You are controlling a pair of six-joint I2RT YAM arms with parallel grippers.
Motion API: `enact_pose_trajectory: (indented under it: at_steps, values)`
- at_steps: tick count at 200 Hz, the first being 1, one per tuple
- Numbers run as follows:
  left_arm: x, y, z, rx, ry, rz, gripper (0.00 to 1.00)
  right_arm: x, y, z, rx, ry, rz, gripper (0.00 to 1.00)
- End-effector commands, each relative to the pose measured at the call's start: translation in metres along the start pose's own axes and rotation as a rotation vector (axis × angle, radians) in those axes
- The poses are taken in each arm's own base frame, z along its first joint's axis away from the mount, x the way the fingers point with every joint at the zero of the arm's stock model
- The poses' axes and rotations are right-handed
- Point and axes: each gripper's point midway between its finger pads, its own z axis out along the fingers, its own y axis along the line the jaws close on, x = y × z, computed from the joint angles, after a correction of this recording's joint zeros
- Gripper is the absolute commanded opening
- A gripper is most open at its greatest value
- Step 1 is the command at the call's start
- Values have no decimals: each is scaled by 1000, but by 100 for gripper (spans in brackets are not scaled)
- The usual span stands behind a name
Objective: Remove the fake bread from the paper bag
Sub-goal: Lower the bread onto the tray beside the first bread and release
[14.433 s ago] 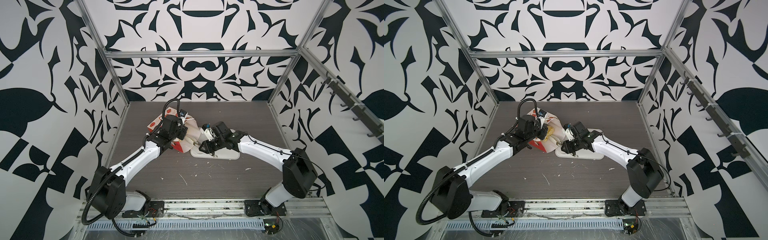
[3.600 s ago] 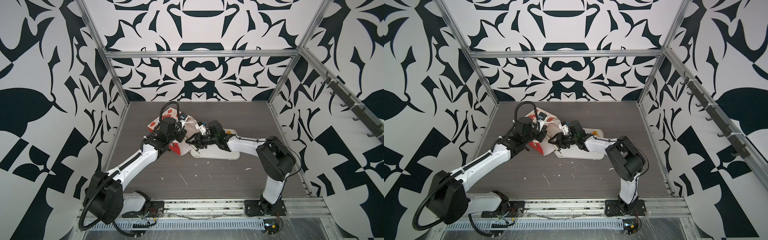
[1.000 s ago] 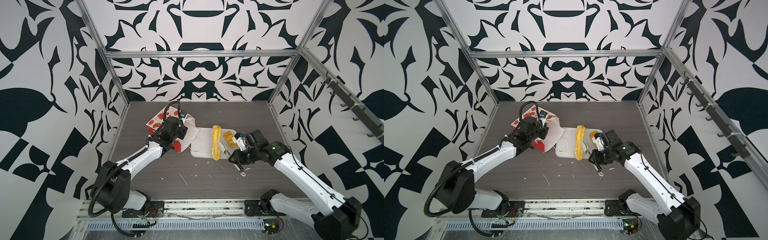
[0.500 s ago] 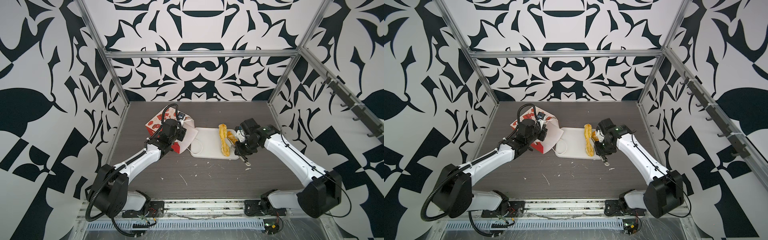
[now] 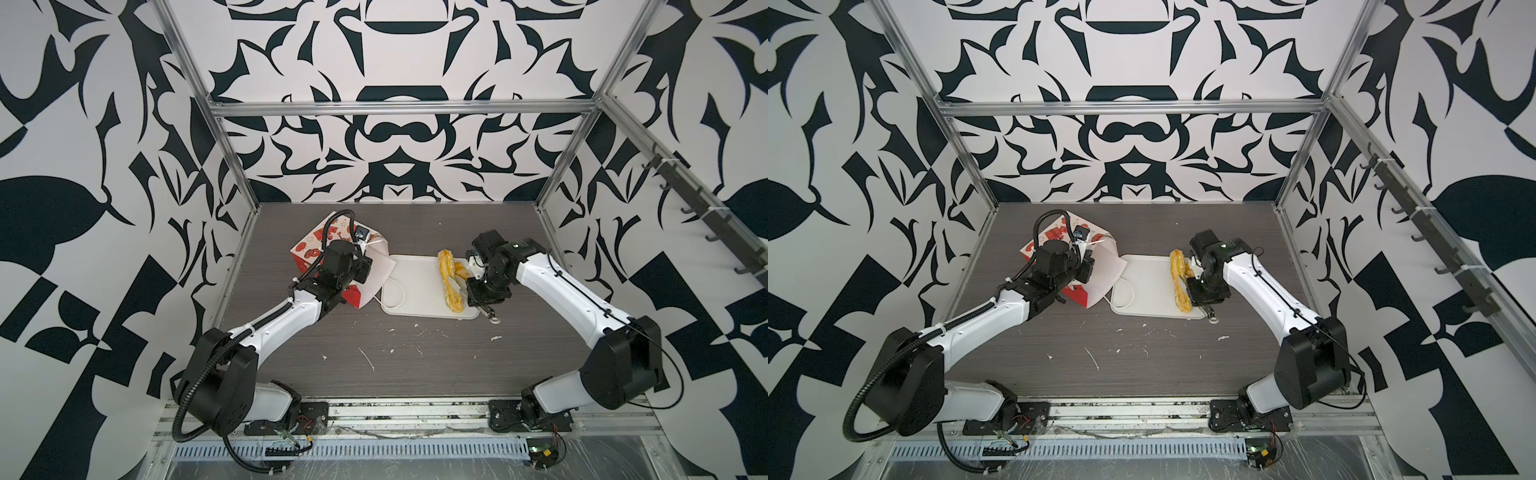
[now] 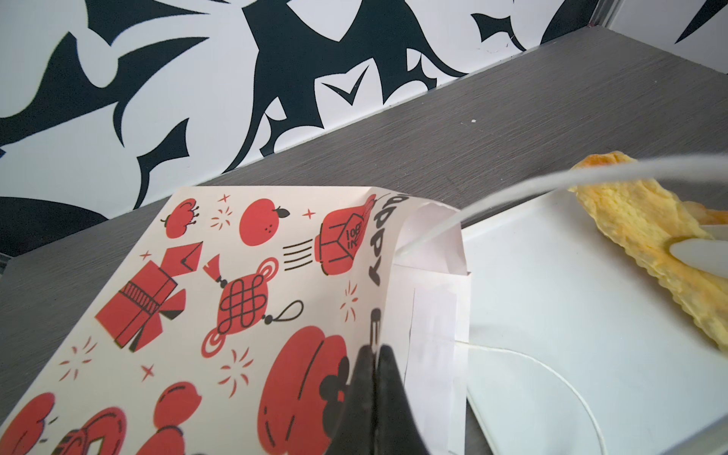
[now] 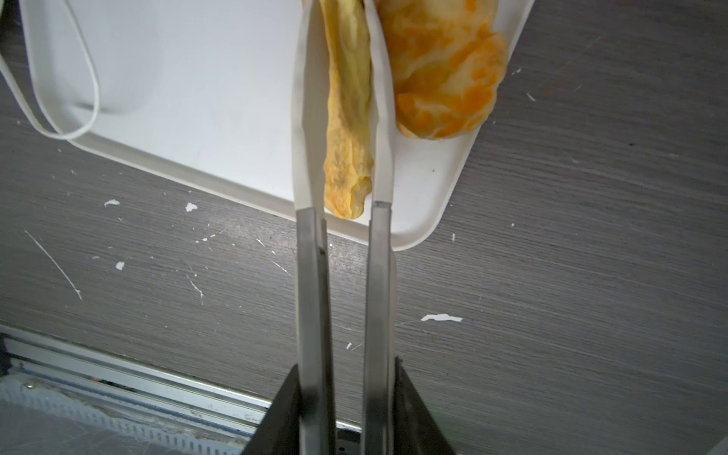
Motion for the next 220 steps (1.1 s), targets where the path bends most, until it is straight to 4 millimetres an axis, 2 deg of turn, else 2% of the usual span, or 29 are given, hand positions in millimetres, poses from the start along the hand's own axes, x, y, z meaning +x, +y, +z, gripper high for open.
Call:
enact_pose_trajectory:
  at_steps: [1,86,177,220]
  values:
    - [-1,4,-3,-4,-20,-27,0,-11,6,-12,-4,-45,-16,39]
    - [1,4,0,3,-19,-35,0,-17,30,-17,-128,-101,6,40]
    - [-3,3,1,10,-21,-38,0,-17,66,-11,-294,-111,-14,37]
    - [-4,3,2,11,-20,-40,0,-29,89,-27,-406,-209,-33,37]
